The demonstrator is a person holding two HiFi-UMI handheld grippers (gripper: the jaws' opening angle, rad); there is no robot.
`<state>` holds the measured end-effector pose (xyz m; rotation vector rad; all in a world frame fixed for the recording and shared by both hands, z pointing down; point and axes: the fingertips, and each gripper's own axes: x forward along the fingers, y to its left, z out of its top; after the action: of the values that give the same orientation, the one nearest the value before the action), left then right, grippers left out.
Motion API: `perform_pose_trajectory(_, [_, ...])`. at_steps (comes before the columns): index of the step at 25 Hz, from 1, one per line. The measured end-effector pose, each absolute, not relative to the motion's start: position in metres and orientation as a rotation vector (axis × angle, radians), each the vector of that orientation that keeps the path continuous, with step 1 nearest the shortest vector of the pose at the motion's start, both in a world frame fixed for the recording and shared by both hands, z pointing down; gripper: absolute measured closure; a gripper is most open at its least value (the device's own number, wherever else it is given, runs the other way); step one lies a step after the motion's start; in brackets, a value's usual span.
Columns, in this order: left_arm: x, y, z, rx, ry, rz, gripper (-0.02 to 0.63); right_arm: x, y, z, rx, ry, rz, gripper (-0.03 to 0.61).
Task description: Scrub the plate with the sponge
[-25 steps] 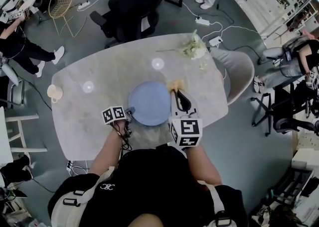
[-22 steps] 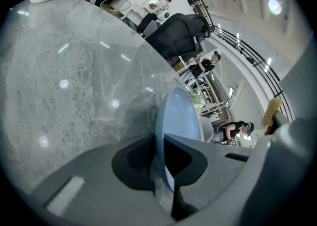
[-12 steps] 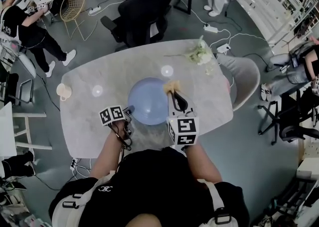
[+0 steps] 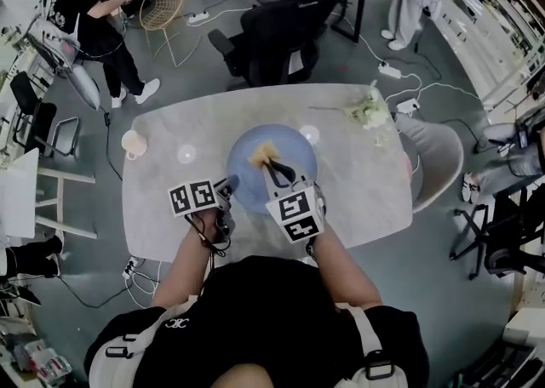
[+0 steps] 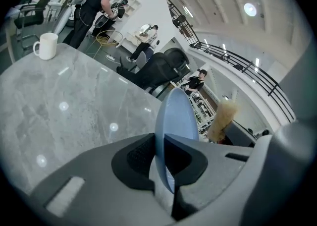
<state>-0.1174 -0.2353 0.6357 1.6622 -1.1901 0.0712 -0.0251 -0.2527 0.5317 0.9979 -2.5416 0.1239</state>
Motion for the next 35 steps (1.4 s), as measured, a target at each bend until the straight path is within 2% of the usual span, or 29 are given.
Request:
perform_pose_trajectory(6, [-0.118, -0.231, 0.609, 1.722, -1.188, 0.049, 0.58, -0.081, -0.233, 0.552, 0.732, -2.522, 0.099, 0.551])
perform_pose_trajectory(16, [-0.102, -0.233, 0.59, 1.809, -1.174, 0.082, 0.58, -0.091, -0.241, 0.565, 0.683, -2.419, 0.07, 0.551])
perform_pose_trajectory(26, [-0.084, -0.236, 0.587, 1.877, -1.153, 0.119, 0.58, -0.068, -0.265, 0.563, 0.843, -2.409, 0.21, 0.551])
perform_pose_trajectory(35, [-0.067, -0.236, 0.584, 1.975, -1.119, 0.198, 0.57, -0.013, -0.299, 0.559, 1.104, -2.357, 0.285, 0.551])
